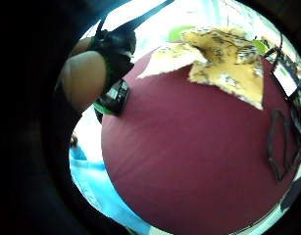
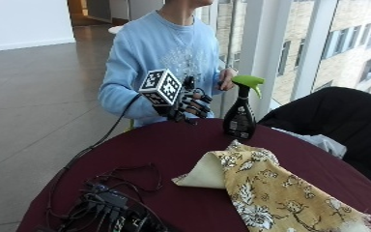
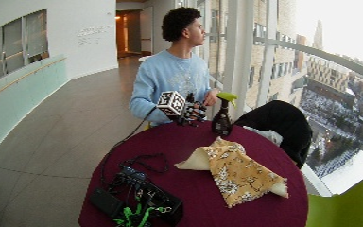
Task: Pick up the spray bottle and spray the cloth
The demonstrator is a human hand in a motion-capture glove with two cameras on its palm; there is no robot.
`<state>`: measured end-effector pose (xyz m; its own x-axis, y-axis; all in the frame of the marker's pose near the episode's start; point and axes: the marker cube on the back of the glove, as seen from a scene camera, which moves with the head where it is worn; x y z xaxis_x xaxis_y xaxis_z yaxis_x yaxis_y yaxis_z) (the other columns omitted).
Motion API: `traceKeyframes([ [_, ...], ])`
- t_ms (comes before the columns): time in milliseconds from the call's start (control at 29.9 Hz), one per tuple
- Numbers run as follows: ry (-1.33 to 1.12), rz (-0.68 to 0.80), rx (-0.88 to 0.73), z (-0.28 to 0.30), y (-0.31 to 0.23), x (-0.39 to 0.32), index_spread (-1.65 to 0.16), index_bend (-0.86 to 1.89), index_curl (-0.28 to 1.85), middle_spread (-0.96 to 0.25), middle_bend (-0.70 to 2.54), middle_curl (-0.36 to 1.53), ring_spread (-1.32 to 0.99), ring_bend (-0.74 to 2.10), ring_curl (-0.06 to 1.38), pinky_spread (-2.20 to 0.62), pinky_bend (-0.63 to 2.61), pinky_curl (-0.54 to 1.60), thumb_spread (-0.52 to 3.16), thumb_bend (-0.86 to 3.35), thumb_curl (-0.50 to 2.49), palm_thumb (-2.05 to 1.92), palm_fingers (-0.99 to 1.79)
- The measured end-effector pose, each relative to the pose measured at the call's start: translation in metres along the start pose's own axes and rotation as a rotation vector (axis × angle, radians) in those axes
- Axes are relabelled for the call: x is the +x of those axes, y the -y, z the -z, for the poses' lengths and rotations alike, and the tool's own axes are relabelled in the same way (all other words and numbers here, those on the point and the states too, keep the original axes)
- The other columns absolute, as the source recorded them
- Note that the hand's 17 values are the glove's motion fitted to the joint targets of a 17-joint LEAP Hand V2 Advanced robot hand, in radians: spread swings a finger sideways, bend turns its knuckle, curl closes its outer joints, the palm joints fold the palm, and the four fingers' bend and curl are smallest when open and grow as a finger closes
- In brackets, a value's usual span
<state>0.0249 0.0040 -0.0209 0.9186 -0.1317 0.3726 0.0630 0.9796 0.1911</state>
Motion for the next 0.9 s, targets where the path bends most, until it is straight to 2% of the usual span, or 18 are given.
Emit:
traceKeyframes([
  [568,-0.311,-0.172,0.051,0.053,-0.083,0.045,-0.33,0.14,0.28,-0.08,0.29,0.44,-0.01,0.27,0.36,0.26,0.19,0.31,1.05,-0.02,0.34,0.65,0.74],
  [902,-0.388,-0.210,0.052,0.064,-0.095,0.055,-0.33,0.14,0.29,-0.07,0.28,0.43,-0.01,0.25,0.35,0.26,0.19,0.32,1.07,-0.02,0.33,0.66,0.73],
])
